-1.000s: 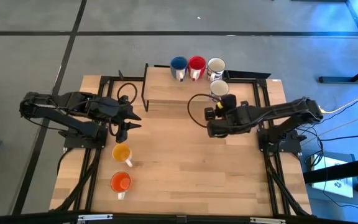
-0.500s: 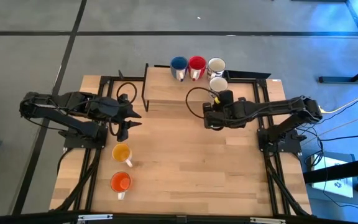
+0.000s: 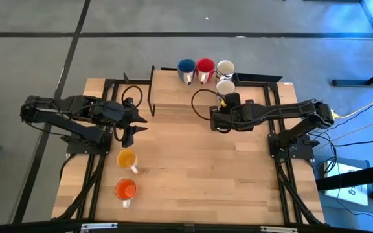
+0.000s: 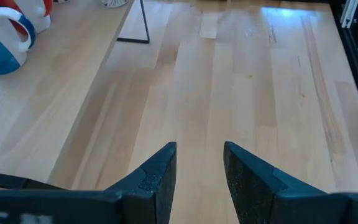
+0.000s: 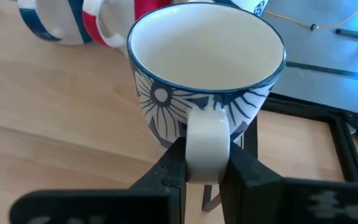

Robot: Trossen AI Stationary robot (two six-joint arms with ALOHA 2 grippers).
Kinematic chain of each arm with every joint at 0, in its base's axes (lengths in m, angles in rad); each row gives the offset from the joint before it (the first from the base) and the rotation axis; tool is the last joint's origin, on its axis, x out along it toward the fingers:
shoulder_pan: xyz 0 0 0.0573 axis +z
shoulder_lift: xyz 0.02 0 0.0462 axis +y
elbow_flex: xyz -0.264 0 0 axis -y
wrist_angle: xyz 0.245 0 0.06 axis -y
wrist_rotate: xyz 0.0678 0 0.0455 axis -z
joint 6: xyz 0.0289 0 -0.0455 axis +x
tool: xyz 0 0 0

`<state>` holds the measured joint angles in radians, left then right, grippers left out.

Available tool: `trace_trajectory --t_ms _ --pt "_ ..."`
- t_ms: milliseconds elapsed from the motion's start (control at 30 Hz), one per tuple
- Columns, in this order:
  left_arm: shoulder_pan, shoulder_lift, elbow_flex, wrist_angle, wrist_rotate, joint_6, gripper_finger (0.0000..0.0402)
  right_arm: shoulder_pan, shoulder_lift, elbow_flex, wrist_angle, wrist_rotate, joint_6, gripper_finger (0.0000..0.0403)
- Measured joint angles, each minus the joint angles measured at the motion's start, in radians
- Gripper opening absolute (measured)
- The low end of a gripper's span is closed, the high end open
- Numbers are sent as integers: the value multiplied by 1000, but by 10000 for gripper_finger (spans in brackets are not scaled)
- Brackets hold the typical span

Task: Place coffee mugs
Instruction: Put the white patterned mug on the shelf

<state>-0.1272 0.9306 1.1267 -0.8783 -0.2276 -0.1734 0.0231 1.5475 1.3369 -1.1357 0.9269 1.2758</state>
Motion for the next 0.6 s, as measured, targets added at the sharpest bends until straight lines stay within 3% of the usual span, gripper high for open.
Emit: trace_trajectory --t_ms 300,600 --pt "0 0 0 4 0 0 127 1 20 1 19 13 -5 46" --pt "0 0 0 6 0 0 127 1 24 1 16 7 -3 126"
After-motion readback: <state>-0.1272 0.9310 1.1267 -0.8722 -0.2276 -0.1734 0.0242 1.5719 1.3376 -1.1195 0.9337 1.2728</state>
